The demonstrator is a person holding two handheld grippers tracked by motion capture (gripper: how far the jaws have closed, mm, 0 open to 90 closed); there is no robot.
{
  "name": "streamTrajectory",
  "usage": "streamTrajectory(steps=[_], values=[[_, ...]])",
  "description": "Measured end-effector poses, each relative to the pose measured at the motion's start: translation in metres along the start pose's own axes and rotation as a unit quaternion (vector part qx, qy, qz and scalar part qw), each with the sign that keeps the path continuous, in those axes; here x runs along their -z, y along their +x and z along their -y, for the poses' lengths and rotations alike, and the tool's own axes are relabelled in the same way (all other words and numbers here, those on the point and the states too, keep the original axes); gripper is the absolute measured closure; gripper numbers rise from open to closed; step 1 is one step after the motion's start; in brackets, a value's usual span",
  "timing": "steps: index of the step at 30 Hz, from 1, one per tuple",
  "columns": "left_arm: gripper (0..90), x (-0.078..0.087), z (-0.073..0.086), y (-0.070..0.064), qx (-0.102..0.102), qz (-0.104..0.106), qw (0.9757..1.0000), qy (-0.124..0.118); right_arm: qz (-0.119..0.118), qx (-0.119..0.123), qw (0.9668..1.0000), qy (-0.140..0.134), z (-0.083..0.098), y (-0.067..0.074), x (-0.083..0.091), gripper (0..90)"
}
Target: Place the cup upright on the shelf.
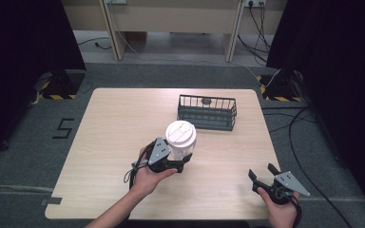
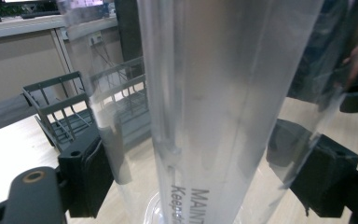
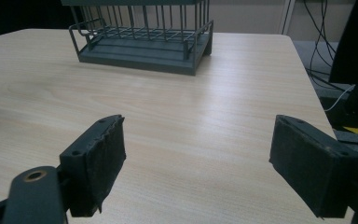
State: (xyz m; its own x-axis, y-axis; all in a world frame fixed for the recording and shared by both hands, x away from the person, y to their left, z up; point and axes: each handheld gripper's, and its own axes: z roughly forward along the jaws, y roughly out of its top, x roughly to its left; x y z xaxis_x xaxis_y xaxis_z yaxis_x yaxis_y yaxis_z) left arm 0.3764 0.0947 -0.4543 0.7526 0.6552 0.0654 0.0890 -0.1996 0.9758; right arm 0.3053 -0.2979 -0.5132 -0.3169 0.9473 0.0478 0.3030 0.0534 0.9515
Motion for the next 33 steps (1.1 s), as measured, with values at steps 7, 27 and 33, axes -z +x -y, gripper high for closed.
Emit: streamTrajectory(steps=[7,27,33], values=[[17.8,-0.009,-0.009,0.007,-0.008,-0.006,1.0000,-0.001,0.000,0.000,1.0000,0.000,0.000,0.000,0.000,18.7],[17.8,-0.056,-0.037,0.019,-0.020,-0.023,0.9995,-0.001,-0.002,-0.001,1.0000,-0.002,0.000,0.000,0.000,18.7],[17.8,-0.071,-0.043,0.023,-0.021,-0.027,0.9994,0.001,-0.003,-0.001,1.0000,-0.001,0.000,0.000,0.000,18.7]])
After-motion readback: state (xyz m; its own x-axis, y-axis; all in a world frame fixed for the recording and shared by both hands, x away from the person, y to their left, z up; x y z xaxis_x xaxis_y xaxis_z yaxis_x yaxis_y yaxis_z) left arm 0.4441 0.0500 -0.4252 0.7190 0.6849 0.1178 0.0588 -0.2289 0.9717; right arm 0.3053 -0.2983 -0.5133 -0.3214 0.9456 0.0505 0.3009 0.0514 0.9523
